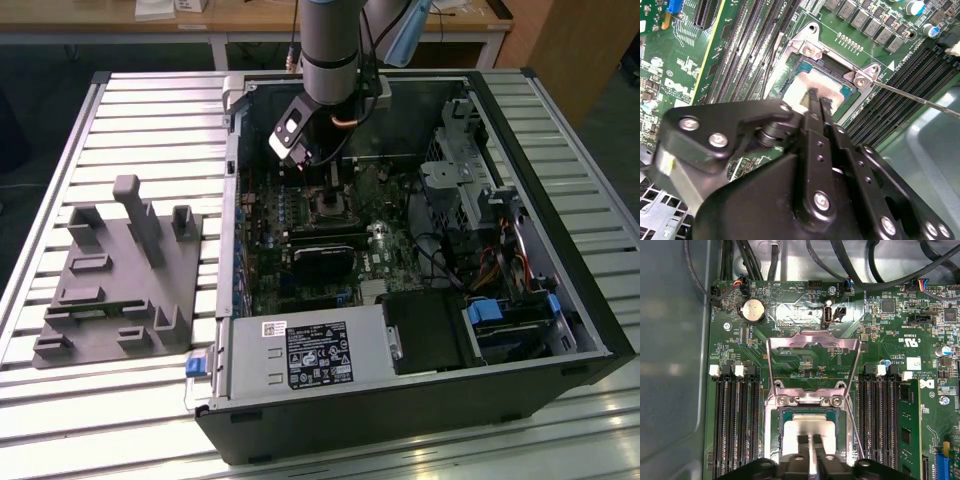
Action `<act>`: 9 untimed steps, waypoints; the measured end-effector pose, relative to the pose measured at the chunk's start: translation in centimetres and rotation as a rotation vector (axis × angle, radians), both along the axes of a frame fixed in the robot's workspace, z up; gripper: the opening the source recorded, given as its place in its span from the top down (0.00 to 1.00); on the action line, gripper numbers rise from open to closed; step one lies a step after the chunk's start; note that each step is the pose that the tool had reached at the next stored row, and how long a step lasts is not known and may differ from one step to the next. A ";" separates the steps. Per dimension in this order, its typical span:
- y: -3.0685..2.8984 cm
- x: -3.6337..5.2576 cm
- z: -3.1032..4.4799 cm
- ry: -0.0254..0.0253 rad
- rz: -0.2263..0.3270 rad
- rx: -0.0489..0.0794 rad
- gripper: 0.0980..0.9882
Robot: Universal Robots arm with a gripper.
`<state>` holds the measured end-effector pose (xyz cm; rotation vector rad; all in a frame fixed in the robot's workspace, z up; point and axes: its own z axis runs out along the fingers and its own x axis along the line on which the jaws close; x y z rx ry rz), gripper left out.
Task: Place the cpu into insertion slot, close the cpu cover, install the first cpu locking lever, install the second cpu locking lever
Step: 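Place the cpu into insertion slot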
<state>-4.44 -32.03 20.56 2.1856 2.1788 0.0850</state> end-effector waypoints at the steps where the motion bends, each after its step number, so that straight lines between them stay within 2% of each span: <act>1: 0.00 0.00 0.01 0.0000 0.000 0.000 0.96; 9: 0.00 0.04 0.03 0.0001 0.000 0.000 0.99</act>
